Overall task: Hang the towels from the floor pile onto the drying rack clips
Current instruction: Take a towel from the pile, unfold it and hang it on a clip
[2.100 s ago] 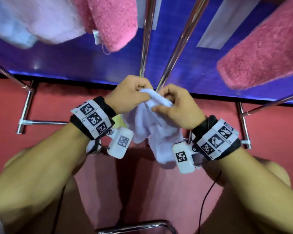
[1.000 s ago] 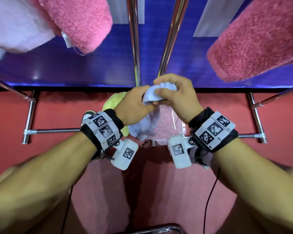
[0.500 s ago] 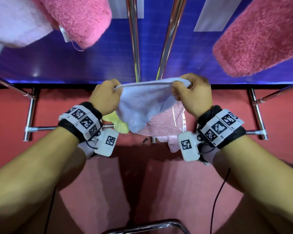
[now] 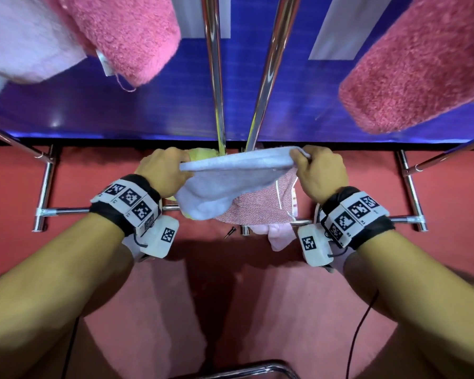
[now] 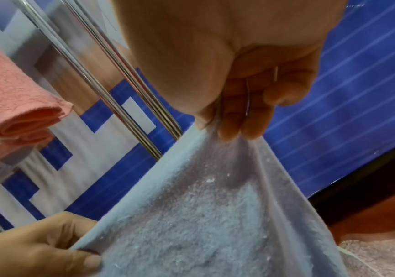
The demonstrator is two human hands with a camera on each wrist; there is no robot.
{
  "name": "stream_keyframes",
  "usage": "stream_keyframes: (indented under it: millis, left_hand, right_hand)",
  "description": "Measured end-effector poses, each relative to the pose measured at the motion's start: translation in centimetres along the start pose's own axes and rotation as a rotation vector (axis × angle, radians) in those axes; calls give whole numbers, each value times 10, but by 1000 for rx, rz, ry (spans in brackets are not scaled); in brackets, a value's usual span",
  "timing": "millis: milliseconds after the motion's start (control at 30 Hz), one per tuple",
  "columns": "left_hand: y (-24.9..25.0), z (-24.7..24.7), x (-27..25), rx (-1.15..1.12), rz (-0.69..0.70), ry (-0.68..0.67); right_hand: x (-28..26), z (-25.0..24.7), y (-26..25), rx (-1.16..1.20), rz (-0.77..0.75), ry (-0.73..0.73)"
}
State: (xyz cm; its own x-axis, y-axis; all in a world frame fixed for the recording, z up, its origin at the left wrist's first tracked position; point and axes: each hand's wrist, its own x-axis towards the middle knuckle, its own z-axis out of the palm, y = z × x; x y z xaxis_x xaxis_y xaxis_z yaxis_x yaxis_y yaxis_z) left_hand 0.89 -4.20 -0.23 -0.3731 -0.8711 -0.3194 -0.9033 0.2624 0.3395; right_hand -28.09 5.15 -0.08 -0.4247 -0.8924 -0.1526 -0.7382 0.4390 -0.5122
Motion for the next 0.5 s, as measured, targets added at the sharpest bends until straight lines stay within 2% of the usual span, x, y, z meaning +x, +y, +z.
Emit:
stream_keyframes:
  millis: [100,233,333,400,500]
  left_hand:
    - [-4,-8,0,115,-106,72]
    - [-19,-24,-1,-29,-205,109]
    - [-12,-24,0,-216,-148,147]
    - [4,-21,1,-364,-77,113]
    - [34,-13,-1,-583,29,35]
  right_hand:
    - [2,-4,6,-13,26,-19]
    - [7,-11,17,15,24,44]
    - [-4,-2,3,-26,-54,-22]
    - [-16,8,-14,-10,-114,-115]
    - [-24,16,-37,123,-171,-173]
